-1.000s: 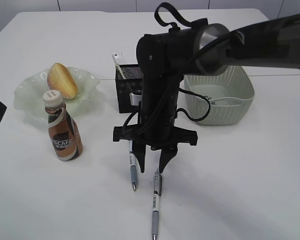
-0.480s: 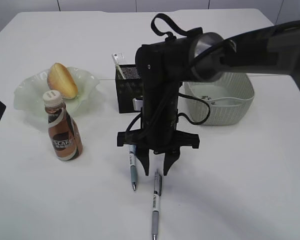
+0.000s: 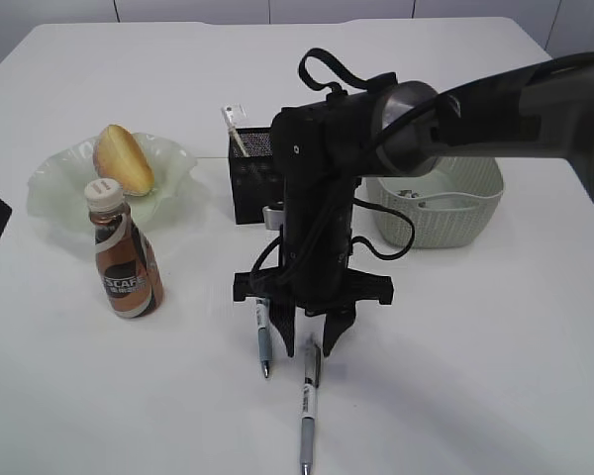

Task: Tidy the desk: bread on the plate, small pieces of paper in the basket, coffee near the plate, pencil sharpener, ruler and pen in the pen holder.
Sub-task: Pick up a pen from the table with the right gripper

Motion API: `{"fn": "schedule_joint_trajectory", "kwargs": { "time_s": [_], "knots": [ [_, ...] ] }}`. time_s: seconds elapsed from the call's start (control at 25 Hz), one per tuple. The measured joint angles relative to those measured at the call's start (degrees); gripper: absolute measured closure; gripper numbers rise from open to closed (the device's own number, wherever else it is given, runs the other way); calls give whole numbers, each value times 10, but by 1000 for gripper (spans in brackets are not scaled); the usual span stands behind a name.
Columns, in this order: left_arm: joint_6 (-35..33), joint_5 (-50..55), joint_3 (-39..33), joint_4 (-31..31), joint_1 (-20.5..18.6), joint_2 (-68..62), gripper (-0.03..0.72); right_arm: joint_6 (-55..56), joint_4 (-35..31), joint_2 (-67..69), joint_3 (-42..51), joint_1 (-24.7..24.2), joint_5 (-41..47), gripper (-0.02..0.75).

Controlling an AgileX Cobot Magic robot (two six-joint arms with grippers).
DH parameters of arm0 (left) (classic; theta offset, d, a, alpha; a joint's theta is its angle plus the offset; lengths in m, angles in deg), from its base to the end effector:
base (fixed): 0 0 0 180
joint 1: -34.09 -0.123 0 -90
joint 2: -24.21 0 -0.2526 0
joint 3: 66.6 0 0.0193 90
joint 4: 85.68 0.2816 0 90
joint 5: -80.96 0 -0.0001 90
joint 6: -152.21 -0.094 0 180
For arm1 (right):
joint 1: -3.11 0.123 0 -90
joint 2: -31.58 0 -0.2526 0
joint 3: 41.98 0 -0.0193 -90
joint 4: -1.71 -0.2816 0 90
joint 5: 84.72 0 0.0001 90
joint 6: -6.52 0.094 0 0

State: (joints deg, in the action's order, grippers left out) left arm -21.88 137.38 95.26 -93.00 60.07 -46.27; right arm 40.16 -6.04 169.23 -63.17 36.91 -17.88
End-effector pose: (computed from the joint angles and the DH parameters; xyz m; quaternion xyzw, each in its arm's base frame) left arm 0.2207 -0.1187 0.3107 0.1484 0.9404 -0.1413 0.2714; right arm 0.3610 0.2557 0.0918 -0.0270 -0.9973 -0.0351 0.0579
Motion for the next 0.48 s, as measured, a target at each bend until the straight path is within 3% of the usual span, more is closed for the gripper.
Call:
{"fn": "schedule_joint_trajectory", "kwargs": {
  "time_s": [0.48],
  "knots": [
    [0, -1, 0, 12, 0, 0, 381, -3, 0, 21, 0, 0, -18, 440]
  ]
}}
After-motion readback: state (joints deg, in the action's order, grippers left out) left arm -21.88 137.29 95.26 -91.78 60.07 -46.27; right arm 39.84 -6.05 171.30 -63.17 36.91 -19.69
